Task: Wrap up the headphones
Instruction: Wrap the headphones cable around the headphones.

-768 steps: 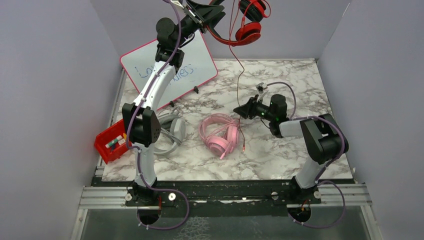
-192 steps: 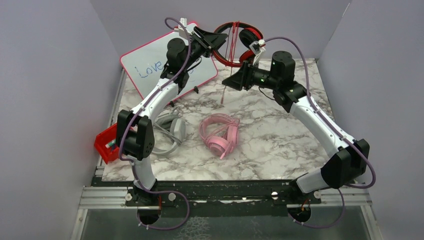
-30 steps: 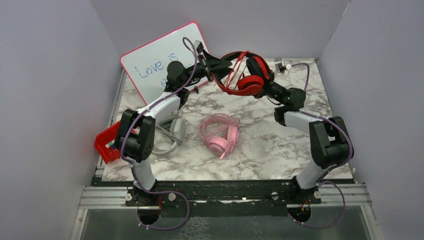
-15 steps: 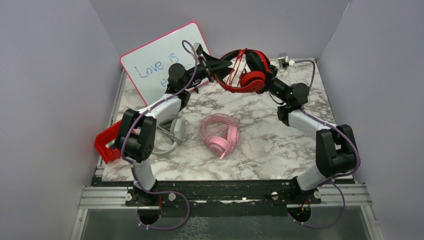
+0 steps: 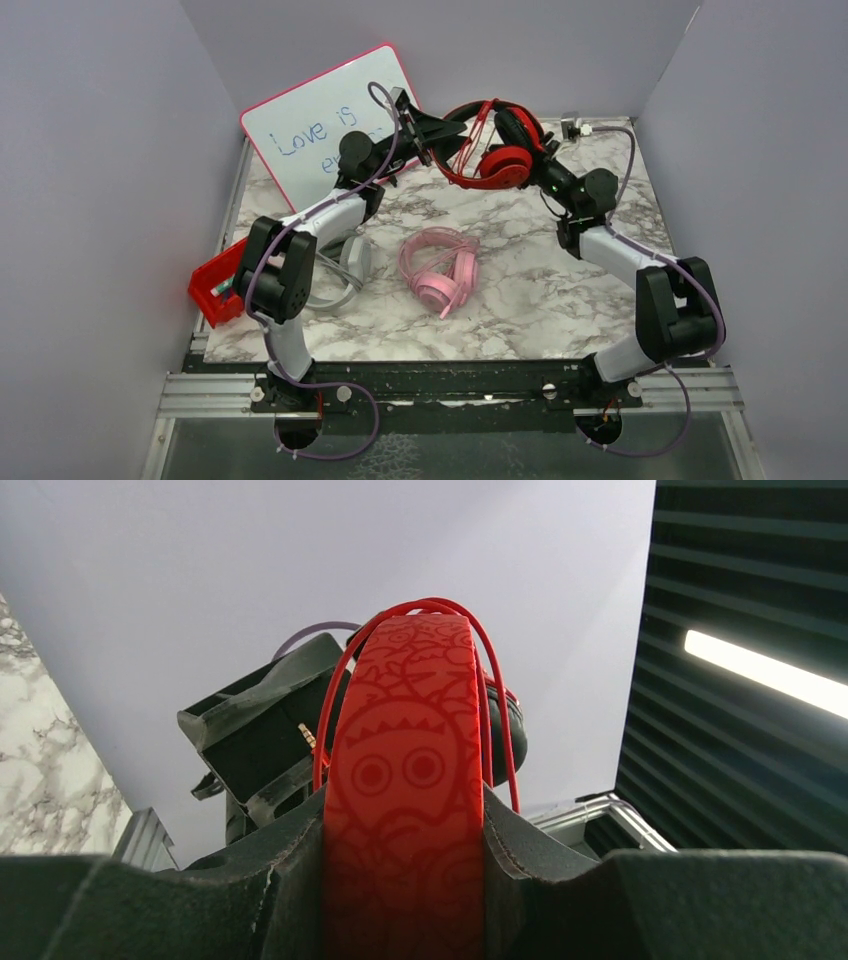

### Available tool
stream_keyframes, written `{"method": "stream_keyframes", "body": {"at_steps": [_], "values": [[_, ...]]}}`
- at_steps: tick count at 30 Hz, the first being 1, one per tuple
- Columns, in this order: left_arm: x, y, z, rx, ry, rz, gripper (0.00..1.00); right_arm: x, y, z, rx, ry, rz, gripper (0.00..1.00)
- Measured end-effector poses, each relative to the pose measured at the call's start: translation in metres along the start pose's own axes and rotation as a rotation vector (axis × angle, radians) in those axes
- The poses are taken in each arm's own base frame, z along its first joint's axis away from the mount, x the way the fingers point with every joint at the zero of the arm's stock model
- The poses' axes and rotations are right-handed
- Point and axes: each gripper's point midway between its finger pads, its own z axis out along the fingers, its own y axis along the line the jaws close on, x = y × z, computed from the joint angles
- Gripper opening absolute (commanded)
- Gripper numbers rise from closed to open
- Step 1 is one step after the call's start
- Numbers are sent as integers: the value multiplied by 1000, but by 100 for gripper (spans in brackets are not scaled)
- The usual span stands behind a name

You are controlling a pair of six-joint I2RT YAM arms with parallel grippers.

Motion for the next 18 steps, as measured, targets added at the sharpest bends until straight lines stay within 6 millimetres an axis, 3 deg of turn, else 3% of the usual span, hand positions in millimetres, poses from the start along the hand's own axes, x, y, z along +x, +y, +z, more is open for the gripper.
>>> {"method": "stream_keyframes", "body": {"at_steps": [8, 18], "values": [[-4, -2, 4, 15, 5, -3, 0, -5, -11, -10, 123, -8, -23, 52], [-16, -7, 4, 25, -10, 23, 0, 31, -39, -37, 306, 88, 0, 59]]}}
